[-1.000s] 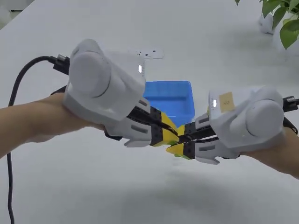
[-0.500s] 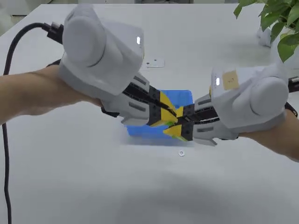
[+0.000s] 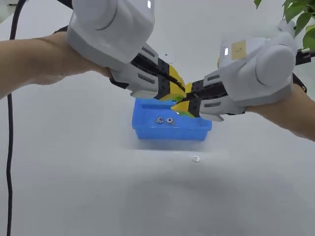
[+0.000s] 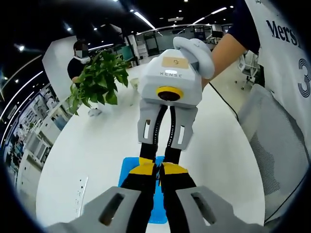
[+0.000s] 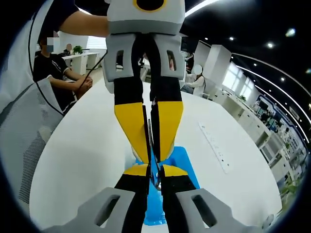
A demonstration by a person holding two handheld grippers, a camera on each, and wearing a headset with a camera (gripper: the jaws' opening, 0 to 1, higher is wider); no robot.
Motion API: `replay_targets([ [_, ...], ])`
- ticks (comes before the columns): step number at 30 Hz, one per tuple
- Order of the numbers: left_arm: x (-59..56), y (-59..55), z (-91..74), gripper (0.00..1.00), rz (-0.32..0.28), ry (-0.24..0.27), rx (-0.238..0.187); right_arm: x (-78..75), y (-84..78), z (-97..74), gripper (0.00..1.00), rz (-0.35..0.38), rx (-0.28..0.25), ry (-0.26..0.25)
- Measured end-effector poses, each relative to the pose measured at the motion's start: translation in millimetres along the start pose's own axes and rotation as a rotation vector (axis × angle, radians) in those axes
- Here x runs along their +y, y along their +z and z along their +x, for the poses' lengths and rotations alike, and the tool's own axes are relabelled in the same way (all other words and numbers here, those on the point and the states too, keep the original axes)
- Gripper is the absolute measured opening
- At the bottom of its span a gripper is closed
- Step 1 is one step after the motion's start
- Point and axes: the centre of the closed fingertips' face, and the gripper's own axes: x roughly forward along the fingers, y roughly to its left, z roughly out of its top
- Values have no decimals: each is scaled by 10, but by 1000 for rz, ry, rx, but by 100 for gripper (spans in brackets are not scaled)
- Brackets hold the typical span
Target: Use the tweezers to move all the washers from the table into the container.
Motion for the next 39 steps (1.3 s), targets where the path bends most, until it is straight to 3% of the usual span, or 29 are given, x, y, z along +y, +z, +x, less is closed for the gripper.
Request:
replay_targets([
  [9, 121, -329, 288, 7, -19, -66, 36, -78, -345, 275, 9, 54, 39, 33],
  [12, 140, -386, 359, 7, -35, -76, 39, -91, -420, 326, 9, 71, 43, 38],
  [25, 155, -454, 501, 7, -52, -107, 40, -100, -560, 378, 9, 109, 50, 46],
  [34, 133, -450, 467, 7, -47, -105, 45, -101, -544, 361, 11, 90, 61, 37],
  [39, 104, -367, 368, 7, -11, -99, 47, -93, -437, 292, 11, 80, 36, 32],
])
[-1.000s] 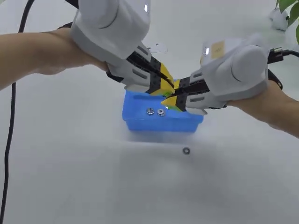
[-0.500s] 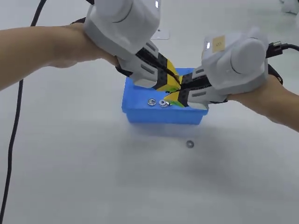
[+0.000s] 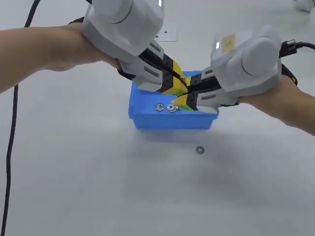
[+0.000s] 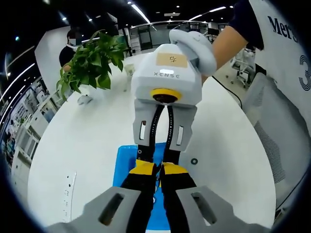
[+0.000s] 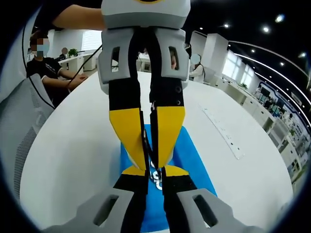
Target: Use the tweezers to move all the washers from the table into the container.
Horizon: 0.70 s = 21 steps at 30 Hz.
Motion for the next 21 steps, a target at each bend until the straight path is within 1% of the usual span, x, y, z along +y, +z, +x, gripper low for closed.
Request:
replay_targets([
  [5, -46, 114, -87, 7, 9, 7, -13, 24, 79, -108, 11, -9, -18, -5],
  [7, -82, 183, -129, 7, 16, 13, -22, 42, 117, -166, 11, -10, -27, -6],
  [10, -118, 246, -161, 7, 24, 16, -28, 73, 161, -237, 11, -22, -32, -12],
  [11, -95, 244, -149, 7, 27, 18, -31, 89, 174, -269, 11, -26, -33, -15],
  [21, -293, 461, -202, 7, 77, 24, -34, 234, 232, -498, 11, -52, -30, -29],
])
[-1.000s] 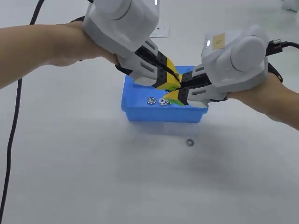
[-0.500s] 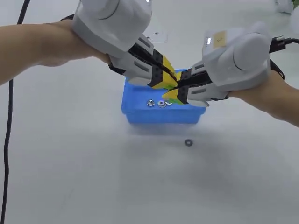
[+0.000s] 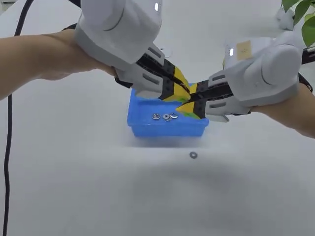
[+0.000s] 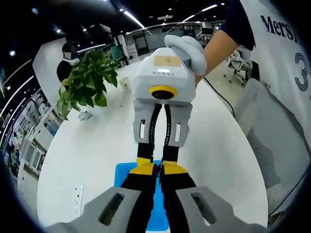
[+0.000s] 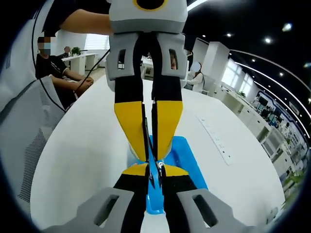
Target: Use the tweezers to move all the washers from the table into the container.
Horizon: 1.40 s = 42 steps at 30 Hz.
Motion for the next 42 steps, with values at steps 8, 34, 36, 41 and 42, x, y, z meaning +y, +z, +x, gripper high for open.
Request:
replay_targets([
  [8, -173, 109, -9, 7, 17, -11, -1, 163, 22, -115, 11, 3, -2, -4],
  [34, -650, 56, 178, 7, 10, -36, 5, 654, -220, -170, 11, 70, 37, 26],
  [36, -690, 33, 197, 7, 1, -41, 9, 699, -248, -163, 11, 77, 42, 30],
  [41, -760, -6, 228, 7, -1, -56, 19, 782, -289, -135, 11, 100, 42, 34],
  [42, -769, -16, 238, 7, -5, -59, 20, 791, -297, -130, 11, 104, 41, 35],
])
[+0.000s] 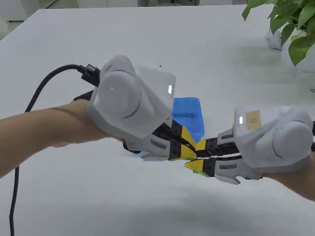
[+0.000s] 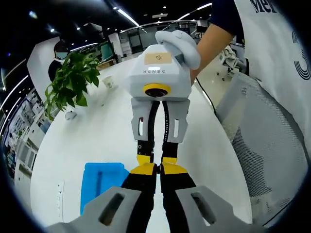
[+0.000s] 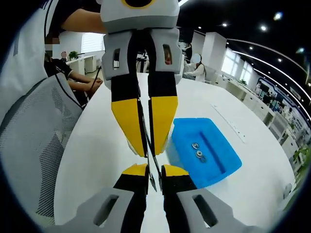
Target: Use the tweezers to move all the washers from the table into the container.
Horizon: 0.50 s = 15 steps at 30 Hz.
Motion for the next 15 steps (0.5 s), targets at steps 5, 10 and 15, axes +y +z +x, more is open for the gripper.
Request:
replay_targets([
  [5, -21, -52, 47, 7, -9, -1, 5, 23, -64, 49, 11, 21, 2, 7],
  [10, 41, -151, 73, 7, -6, 12, 29, -38, -108, 112, 11, 51, -6, -3],
  [15, 102, -190, 90, 7, -9, 13, 41, -88, -115, 163, 11, 70, -14, -10],
])
